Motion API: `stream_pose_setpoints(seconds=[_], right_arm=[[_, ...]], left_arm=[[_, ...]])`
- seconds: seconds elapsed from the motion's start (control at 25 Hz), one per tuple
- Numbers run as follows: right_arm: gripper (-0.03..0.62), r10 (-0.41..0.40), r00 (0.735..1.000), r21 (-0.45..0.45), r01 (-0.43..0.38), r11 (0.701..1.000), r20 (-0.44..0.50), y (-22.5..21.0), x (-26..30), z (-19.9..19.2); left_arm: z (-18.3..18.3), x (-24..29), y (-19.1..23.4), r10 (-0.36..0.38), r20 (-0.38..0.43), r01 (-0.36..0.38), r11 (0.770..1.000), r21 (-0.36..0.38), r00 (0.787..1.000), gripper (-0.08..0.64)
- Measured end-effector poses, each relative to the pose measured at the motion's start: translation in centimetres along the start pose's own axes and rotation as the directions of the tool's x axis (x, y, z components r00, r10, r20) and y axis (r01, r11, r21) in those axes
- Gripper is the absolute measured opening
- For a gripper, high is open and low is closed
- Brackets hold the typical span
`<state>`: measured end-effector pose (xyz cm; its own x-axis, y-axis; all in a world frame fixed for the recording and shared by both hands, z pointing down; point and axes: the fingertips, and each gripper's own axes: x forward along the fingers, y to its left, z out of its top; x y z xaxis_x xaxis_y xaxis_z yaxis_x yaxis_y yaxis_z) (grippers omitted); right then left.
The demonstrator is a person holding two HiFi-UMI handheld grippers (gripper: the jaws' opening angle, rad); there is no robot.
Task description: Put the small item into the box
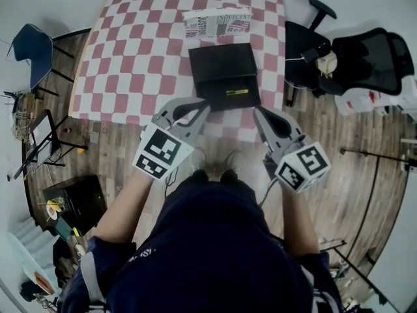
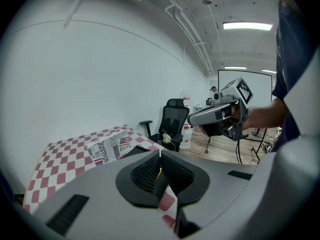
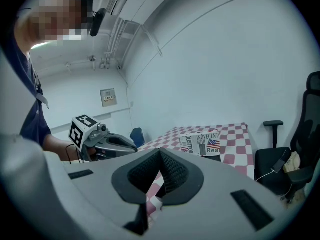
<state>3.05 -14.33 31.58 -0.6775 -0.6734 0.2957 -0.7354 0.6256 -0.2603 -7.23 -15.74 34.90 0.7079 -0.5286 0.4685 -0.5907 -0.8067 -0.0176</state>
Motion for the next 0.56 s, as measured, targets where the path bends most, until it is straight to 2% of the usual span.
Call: stream_pose_setpoints(seconds=[0.56], right_arm=[[0.006, 0.034, 0.999, -0.008, -0.033, 0.999, 0.010, -1.1, -1.2, -0.1]], left_arm=[[0.4, 1.3, -1.7, 0.014, -0.024, -0.013, 1.000, 0.009, 1.000, 0.038]])
